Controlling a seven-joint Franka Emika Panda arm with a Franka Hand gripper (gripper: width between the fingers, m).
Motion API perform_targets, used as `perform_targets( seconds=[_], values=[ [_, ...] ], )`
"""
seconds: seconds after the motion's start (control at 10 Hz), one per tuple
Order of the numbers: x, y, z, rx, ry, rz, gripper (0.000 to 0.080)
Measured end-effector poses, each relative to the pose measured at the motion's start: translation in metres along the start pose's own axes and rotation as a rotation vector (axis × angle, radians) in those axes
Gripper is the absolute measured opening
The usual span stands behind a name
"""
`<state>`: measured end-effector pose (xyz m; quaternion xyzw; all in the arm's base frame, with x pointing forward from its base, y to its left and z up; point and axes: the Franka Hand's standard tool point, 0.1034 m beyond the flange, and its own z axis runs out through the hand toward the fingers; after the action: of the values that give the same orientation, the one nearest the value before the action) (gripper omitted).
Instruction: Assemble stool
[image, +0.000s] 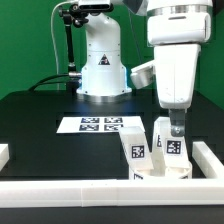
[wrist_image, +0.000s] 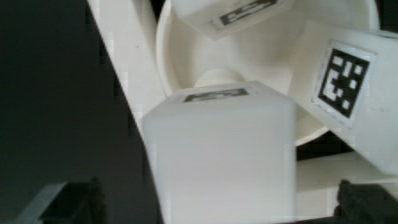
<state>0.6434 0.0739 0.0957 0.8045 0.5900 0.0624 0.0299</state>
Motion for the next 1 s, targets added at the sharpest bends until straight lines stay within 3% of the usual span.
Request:
perform_targets(
  seconds=[0.3,0.4,0.5,0.6,1.0],
  values=[
    [-0.0007,-0.0014,0.0029,0.005,-0.002,0.001,0.0646],
    [-0.0014,-0.0023,0.0049,0.008,-0.003,0.001,0.0492],
    [-0.0019,-0.0023,0.0053,0.008,-0.003,0.002,0.0492],
    [-0.0020,-0.0023,0.0053,0.008,-0.003,0.002,0.0337],
    [-0.0021,-0.0023,0.0053,0.009,-0.003,0.030,0.0337]
  ],
)
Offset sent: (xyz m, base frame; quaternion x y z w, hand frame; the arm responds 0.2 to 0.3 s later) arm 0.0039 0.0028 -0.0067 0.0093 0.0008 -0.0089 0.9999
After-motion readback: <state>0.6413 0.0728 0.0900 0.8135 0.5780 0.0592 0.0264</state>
